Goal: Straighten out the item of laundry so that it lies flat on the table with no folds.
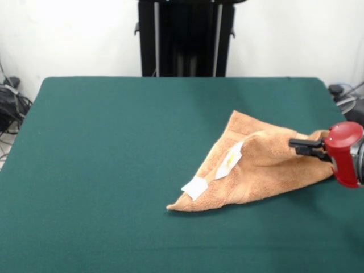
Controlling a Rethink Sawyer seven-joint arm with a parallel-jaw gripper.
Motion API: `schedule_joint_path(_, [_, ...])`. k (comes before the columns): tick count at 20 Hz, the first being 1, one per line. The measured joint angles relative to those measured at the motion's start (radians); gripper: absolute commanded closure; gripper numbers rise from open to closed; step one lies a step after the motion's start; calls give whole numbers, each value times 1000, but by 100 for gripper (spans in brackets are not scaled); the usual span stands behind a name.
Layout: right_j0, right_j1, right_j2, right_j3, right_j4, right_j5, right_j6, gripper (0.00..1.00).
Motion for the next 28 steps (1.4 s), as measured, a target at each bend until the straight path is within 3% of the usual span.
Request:
schedule_joint_path(9, [-36,8,38,-1,175,1,0,100])
schedule_joint_path(14, [-56,8,38,-1,220,4,0,100])
schedule_joint_path(15, [-62,8,38,-1,225,4,0,0])
schedule_joint_path(28, [-65,9,71,-1,223,4,0,0])
